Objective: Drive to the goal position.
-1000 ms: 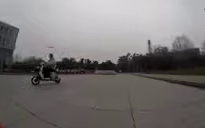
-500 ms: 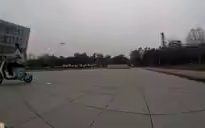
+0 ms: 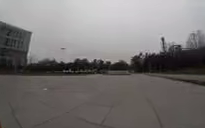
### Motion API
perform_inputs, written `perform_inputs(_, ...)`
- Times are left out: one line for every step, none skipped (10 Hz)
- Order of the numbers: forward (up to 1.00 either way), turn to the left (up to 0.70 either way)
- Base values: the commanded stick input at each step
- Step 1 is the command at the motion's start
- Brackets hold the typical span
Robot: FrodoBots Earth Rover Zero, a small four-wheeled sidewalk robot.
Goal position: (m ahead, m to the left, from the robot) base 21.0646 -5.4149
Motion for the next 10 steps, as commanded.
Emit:
perform_inputs(0.7, -0.01)
perform_inputs(0.7, -0.01)
perform_inputs(0.7, -0.01)
perform_inputs(0.7, -0.02)
perform_inputs(0.7, -0.36)
perform_inputs(0.7, -0.36)
perform_inputs(0.7, -0.36)
perform_inputs(0.7, -0.09)
perform_inputs(0.7, -0.01)
perform_inputs(0.7, -0.01)
